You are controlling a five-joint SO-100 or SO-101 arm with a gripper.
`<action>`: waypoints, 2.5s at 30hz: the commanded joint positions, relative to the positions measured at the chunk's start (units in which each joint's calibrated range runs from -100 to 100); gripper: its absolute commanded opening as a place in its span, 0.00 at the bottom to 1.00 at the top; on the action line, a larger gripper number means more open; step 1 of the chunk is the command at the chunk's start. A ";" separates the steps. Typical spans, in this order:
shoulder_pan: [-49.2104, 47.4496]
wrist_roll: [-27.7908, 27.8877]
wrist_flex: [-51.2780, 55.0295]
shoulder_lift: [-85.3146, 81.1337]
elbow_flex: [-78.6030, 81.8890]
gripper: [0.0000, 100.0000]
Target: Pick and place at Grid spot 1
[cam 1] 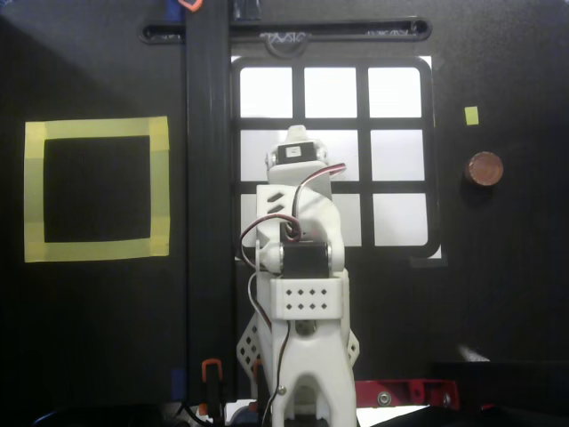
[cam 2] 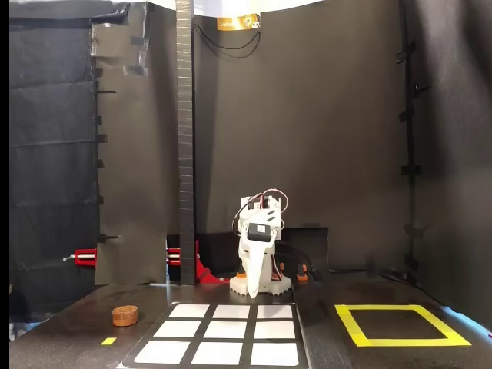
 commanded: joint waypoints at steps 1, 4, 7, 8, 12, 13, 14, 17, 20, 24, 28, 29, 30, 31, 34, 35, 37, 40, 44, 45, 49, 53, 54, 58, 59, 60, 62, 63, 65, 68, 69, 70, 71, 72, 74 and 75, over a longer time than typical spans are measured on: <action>0.51 -1.03 -1.55 1.37 -1.28 0.00; 0.93 -1.47 -0.89 12.53 -11.00 0.00; 1.52 -2.00 2.68 29.61 -26.67 0.00; 2.02 -2.15 5.01 35.53 -32.91 0.00; 3.86 -2.25 17.79 60.00 -58.94 0.00; 4.37 -2.25 20.95 65.75 -65.35 0.00; 4.95 -2.25 23.94 71.33 -71.59 0.00; 6.38 -2.25 30.91 84.80 -87.35 0.00; 7.63 -2.15 37.39 94.93 -99.82 0.00; 8.22 -1.95 43.70 103.94 -110.08 0.00; 8.05 -0.34 45.44 104.46 -110.27 0.00; 7.97 0.68 45.86 104.54 -110.27 0.00; 7.97 1.95 45.86 104.54 -110.27 0.00; 7.97 3.86 45.86 104.63 -110.27 0.00; 9.23 15.97 45.86 104.63 -110.27 0.00; 10.23 20.95 45.94 104.63 -110.27 0.00; 13.67 29.26 45.27 104.63 -110.27 0.00; 20.70 39.41 44.78 104.63 -110.27 0.00; 29.92 49.52 44.69 104.63 -110.27 0.00; 32.02 51.82 44.69 104.63 -110.27 0.00; 40.98 60.27 43.95 104.63 -110.27 0.00; 46.85 65.15 40.13 106.43 -110.27 0.00; 47.85 65.79 39.30 106.86 -110.27 0.00; 50.53 67.64 37.05 107.63 -110.27 0.00; 50.62 67.64 37.05 107.63 -110.27 0.00; 50.70 67.64 37.05 107.63 -110.27 0.00; 50.95 67.89 37.05 107.63 -110.27 0.02; 51.03 67.94 36.81 107.63 -110.27 0.10; 51.12 67.94 36.47 107.63 -110.27 0.29; 51.37 67.94 36.06 107.72 -110.27 0.43; 51.37 67.94 35.98 108.06 -110.27 0.43; 51.37 67.94 35.81 108.49 -110.27 0.43; 51.37 67.94 35.56 108.84 -110.27 0.43; 51.45 67.94 35.23 109.18 -110.27 0.43; 51.45 67.94 34.65 110.47 -110.27 0.42; 51.45 67.94 34.23 111.33 -110.27 0.42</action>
